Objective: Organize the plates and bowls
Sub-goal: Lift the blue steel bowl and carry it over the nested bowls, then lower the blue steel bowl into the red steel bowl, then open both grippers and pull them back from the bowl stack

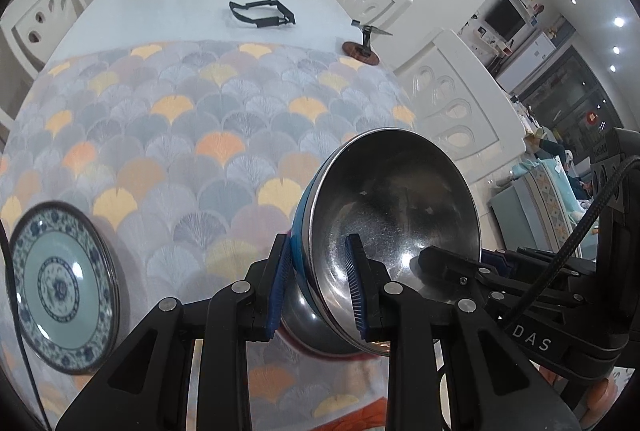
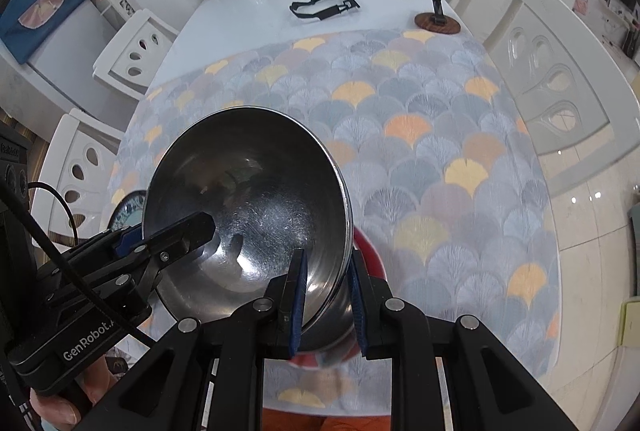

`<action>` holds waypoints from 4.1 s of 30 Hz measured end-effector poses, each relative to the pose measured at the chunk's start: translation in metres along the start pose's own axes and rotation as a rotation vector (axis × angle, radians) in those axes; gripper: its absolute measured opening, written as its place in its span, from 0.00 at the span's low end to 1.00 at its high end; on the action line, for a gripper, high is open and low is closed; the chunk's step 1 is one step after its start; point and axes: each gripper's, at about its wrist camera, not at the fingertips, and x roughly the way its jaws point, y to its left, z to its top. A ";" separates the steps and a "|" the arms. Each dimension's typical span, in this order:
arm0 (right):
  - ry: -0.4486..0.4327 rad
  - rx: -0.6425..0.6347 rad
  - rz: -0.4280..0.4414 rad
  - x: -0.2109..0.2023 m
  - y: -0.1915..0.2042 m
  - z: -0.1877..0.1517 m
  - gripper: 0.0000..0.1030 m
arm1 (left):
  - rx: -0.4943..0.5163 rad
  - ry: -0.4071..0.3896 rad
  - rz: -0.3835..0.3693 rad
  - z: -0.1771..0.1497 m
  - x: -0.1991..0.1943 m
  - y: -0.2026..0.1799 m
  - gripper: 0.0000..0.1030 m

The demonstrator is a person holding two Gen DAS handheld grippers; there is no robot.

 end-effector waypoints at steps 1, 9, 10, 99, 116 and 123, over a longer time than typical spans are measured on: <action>0.004 0.000 -0.002 0.000 -0.001 -0.002 0.19 | 0.000 0.003 -0.001 -0.003 0.001 0.000 0.23; 0.043 0.001 -0.006 0.009 -0.004 -0.019 0.20 | -0.010 0.030 0.007 -0.022 0.008 -0.001 0.23; 0.048 0.003 -0.004 0.011 -0.005 -0.021 0.20 | -0.011 0.033 0.009 -0.024 0.009 -0.001 0.23; -0.034 -0.064 0.026 -0.014 0.053 -0.031 0.45 | -0.089 -0.127 0.157 -0.031 -0.054 0.036 0.32; -0.051 -0.130 -0.016 -0.014 0.068 -0.028 0.47 | -0.142 -0.241 0.304 -0.048 -0.090 0.050 0.41; -0.115 -0.126 -0.019 -0.037 0.074 -0.012 0.50 | -0.177 -0.372 0.362 -0.047 -0.127 0.052 0.61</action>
